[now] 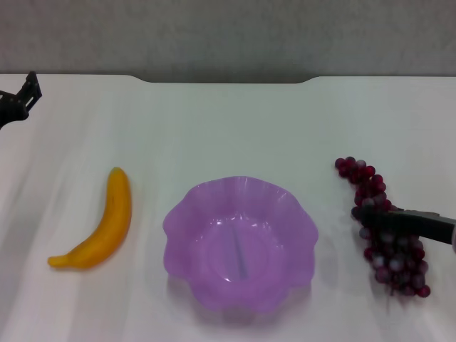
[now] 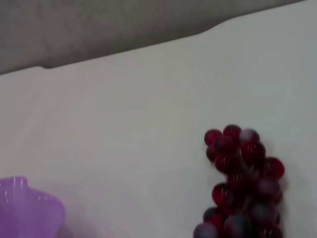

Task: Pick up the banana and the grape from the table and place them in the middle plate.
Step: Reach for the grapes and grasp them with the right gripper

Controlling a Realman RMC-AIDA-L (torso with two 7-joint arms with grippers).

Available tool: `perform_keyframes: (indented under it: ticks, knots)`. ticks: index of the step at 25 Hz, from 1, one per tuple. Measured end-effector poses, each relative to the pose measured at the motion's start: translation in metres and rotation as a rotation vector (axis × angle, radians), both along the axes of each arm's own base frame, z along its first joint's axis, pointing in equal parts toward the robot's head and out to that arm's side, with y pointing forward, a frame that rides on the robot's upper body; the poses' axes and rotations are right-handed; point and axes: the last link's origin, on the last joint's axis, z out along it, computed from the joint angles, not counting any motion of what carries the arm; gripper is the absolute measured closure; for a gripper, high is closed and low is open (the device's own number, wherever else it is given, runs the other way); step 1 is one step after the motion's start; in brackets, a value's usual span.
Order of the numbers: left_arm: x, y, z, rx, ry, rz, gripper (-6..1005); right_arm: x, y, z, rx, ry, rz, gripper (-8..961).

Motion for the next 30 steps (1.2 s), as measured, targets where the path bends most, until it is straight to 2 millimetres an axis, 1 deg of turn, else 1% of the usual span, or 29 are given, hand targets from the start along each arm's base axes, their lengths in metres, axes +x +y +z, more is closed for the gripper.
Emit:
perform_keyframes:
  ticks: [5,16,22,27,30]
  knots:
    - [0.0007,0.0005,-0.0001,0.0,0.0,-0.002,213,-0.0006,0.0027,-0.0066,-0.024,-0.012,0.001,191]
    - [0.0011,0.0004,0.0001,0.001,-0.001,-0.005,214,-0.0039,0.005,-0.0046,0.003,0.001,0.036,211]
    - [0.0012,-0.0002,0.0003,0.003,-0.002,-0.009,214,-0.0017,0.0043,-0.0047,0.001,-0.013,0.042,222]
    - [0.0014,-0.0001,0.0004,0.003,-0.004,-0.01,214,0.0038,0.0033,-0.0089,-0.017,-0.048,0.041,340]
    - [0.001,-0.0005,0.0005,0.004,-0.005,-0.009,214,0.0037,0.0034,-0.0098,-0.026,-0.083,0.078,365]
